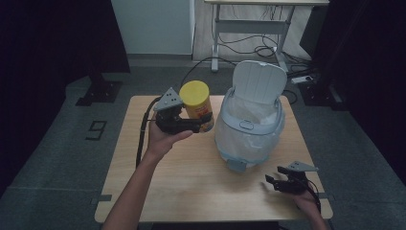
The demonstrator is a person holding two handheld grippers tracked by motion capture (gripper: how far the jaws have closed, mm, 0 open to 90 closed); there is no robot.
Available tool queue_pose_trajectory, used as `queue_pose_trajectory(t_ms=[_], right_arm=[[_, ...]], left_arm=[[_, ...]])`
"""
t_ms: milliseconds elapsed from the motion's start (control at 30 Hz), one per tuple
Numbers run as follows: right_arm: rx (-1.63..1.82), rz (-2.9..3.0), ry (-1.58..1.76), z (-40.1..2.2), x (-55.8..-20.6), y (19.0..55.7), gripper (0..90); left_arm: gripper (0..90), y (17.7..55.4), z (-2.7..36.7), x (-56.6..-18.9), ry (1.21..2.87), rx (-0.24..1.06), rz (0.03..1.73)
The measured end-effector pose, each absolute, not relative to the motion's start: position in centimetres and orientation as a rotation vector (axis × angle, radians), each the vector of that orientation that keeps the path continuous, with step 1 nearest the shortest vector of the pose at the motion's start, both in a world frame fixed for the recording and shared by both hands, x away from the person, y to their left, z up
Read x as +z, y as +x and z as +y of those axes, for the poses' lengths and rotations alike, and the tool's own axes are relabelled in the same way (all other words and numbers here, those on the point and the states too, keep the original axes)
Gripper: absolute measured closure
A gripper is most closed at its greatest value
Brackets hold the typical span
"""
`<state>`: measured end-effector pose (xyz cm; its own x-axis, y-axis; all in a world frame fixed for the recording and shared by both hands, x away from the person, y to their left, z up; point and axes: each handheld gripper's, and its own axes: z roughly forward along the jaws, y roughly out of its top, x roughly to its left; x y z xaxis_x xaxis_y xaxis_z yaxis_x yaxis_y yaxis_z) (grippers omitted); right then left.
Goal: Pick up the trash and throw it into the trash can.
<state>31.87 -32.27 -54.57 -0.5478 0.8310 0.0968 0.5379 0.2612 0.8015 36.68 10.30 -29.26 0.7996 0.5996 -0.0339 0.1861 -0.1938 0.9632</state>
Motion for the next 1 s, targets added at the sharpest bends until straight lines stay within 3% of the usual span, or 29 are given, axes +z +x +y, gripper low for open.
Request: queue_pose_trajectory(t_ms=[1000], right_arm=[[1.168,2.207,1.248,-32.2,-54.7,31.9,27.2]], left_arm=[[22.5,37.4,7.5,-27.2,1.775,0.409,0.563]])
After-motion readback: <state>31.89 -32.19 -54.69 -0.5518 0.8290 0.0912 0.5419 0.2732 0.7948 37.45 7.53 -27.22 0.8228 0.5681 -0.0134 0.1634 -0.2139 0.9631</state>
